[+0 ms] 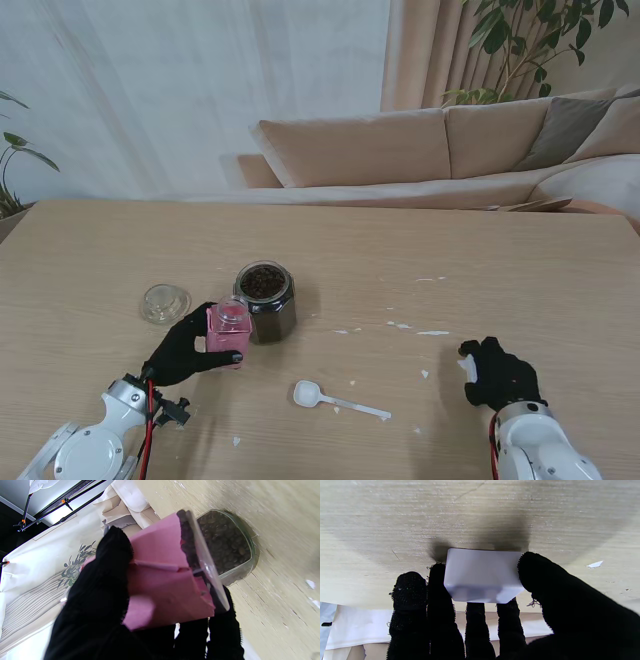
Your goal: Portion coffee beans from the glass jar into the coffee jar
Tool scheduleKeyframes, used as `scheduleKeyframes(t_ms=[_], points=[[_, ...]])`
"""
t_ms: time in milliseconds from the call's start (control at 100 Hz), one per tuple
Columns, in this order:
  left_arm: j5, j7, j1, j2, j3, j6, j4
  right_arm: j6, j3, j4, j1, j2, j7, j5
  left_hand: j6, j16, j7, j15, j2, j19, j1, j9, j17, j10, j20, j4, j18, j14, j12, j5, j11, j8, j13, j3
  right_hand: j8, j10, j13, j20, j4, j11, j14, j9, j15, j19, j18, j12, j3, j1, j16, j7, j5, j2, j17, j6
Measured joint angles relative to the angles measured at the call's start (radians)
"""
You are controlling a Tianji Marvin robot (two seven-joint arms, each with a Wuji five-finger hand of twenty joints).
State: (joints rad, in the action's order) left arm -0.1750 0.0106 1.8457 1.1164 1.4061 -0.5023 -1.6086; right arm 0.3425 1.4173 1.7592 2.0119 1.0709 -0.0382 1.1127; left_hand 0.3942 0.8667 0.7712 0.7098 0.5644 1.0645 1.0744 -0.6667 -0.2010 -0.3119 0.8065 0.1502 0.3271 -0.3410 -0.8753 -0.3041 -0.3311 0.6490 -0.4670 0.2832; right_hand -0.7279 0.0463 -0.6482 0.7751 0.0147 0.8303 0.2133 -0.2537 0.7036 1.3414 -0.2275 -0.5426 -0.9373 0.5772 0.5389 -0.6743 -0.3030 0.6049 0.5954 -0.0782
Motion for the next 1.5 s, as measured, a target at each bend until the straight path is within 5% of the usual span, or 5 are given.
scheduleKeyframes(t_ms=[400, 750, 1500], points=[[0.001, 0.008, -0.001, -0.001, 0.0, -0.007, 0.001, -0.049, 0.031, 0.091, 0.038, 0.009, -0.027, -0.038, 0.0, 0.0, 0.0, 0.0, 0.0, 0.0, 0.0, 0.0, 0.0, 0.0, 0.0, 0.0, 0.0, 0.0, 0.0, 0.0, 0.0, 0.0, 0.0, 0.0, 0.027, 0.013, -0.029, -0.021, 0.016, 0.001, 0.009, -0.032, 0.003, 0.0, 0.006, 0.001, -0.001, 0.007, 0.0, -0.006, -0.044, 0.028, 0.03, 0.024], [0.004, 0.042, 0.013, -0.011, 0.001, -0.021, -0.016, -0.133, -0.008, 0.257, 0.023, 0.01, 0.04, -0.146, 0.0, 0.0, 0.0, 0.0, 0.0, 0.0, 0.0, 0.0, 0.0, 0.0, 0.0, 0.0, 0.0, 0.0, 0.0, 0.0, 0.0, 0.0, 0.0, 0.0, 0.04, 0.019, -0.029, -0.022, 0.025, 0.001, 0.016, -0.032, 0.003, 0.0, 0.004, 0.001, -0.001, 0.017, 0.0, -0.006, -0.045, 0.028, 0.031, 0.033], [-0.001, 0.107, 0.053, -0.032, -0.016, -0.016, -0.065, -0.254, -0.383, 0.274, -0.401, -0.001, 0.122, -0.332, 0.0, 0.0, 0.0, 0.0, 0.0, 0.0, 0.0, 0.0, 0.0, 0.0, 0.0, 0.0, 0.0, 0.0, 0.0, 0.0, 0.0, 0.0, 0.0, 0.0, 0.05, 0.031, -0.03, -0.032, 0.025, -0.002, 0.034, -0.047, 0.003, 0.0, 0.003, 0.005, 0.0, 0.03, 0.0, -0.006, -0.06, 0.037, 0.031, 0.048]])
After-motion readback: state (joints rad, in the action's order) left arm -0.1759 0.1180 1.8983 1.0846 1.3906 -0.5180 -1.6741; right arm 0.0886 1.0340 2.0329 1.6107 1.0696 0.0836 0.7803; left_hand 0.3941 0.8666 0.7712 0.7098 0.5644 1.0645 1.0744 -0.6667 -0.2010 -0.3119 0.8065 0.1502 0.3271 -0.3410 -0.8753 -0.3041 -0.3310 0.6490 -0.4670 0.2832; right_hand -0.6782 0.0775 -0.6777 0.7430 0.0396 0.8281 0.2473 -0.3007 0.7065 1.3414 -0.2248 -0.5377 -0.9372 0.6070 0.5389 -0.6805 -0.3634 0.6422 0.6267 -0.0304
